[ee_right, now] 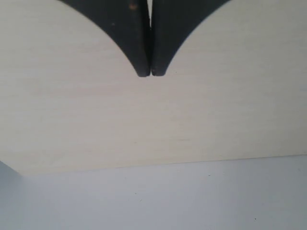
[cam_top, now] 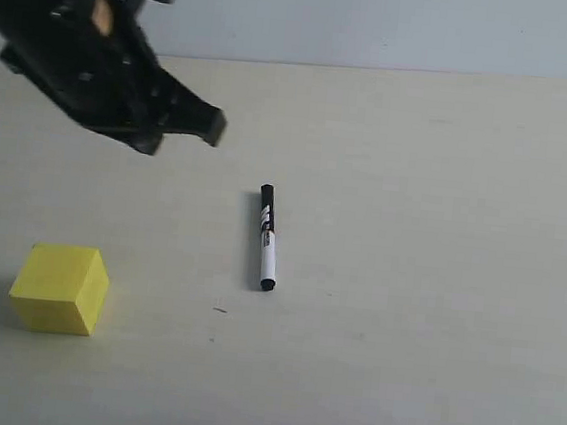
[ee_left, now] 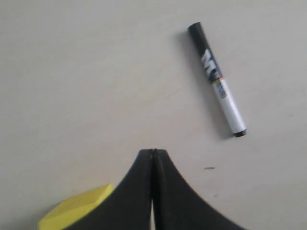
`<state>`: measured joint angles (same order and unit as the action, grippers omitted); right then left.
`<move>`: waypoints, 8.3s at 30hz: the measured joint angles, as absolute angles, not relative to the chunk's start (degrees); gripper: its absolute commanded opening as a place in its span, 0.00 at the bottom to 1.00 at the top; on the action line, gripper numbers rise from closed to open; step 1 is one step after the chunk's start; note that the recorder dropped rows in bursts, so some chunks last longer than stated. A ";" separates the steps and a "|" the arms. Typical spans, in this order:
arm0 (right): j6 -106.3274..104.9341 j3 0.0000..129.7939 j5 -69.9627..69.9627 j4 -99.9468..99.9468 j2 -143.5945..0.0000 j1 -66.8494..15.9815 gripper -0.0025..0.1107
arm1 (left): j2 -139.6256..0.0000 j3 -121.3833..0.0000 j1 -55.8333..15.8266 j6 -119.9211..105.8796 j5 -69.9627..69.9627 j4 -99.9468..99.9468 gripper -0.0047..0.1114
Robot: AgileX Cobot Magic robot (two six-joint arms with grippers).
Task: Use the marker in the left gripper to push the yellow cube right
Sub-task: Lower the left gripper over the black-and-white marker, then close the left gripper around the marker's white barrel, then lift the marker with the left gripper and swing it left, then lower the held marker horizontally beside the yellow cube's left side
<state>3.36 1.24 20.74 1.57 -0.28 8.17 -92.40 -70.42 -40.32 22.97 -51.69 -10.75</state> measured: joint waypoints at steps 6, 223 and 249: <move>3.36 1.24 20.74 1.57 -0.28 8.17 0.02 | -104.21 -78.90 -42.27 22.00 -48.98 -4.63 0.06; 3.36 1.24 20.74 1.43 -0.28 8.17 0.02 | -92.76 -50.72 0.83 -77.81 -51.72 -13.50 0.04; 3.36 1.24 20.74 1.43 -0.28 8.17 0.02 | -92.76 -45.06 0.83 -79.76 -49.79 -12.35 0.04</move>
<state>3.36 1.24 20.74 1.43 -0.28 8.17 -92.76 -45.06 0.83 -79.76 -49.79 -12.35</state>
